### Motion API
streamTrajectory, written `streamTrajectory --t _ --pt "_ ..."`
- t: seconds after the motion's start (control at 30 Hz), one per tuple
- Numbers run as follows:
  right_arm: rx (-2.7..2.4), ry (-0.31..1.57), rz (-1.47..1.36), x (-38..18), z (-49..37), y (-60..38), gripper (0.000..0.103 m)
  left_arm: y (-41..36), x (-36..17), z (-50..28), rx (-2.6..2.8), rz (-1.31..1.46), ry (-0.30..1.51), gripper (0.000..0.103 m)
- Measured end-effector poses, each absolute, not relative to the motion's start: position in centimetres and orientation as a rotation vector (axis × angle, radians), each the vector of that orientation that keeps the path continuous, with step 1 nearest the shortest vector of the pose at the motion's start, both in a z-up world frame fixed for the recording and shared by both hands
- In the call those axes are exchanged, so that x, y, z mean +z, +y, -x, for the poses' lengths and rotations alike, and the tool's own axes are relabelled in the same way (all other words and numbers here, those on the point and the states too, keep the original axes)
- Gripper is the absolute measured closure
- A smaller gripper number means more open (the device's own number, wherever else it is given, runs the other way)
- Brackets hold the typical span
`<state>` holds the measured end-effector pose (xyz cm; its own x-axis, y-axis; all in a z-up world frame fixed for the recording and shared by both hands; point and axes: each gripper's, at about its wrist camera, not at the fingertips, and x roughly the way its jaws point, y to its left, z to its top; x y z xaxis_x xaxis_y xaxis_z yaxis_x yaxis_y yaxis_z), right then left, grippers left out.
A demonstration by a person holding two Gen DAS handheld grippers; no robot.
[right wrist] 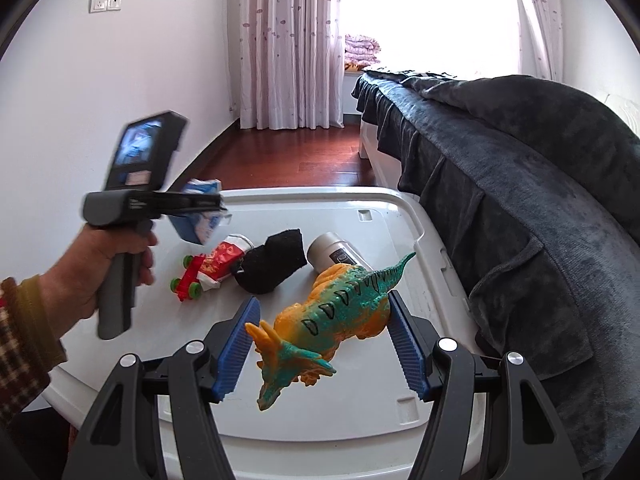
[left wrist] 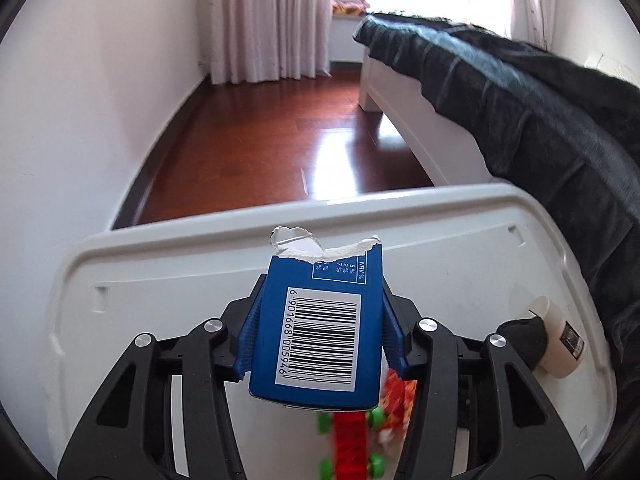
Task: Collect trash
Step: 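Grasp the blue carton with the left gripper while the right holds the dinosaur, then carry dinosaur and carton over the bin and open both grippers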
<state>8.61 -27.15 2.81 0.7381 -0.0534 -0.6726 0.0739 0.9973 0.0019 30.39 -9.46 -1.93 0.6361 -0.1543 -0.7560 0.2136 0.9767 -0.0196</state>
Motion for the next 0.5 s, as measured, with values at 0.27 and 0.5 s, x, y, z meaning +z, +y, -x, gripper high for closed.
streamTrajectory --t 0.27,0.5 --pt "-0.019 0.694 -0.046 6.0 -6.4 -23.6 0.04 -3.4 5.5 -21.1 -0.117 -0.088 0.761 0.054" --pt "0.022 0.688 -0.025 7.0 -0.7 -19.3 0.04 1.0 5.6 -8.1 -0.075 -0.032 0.76 0.054"
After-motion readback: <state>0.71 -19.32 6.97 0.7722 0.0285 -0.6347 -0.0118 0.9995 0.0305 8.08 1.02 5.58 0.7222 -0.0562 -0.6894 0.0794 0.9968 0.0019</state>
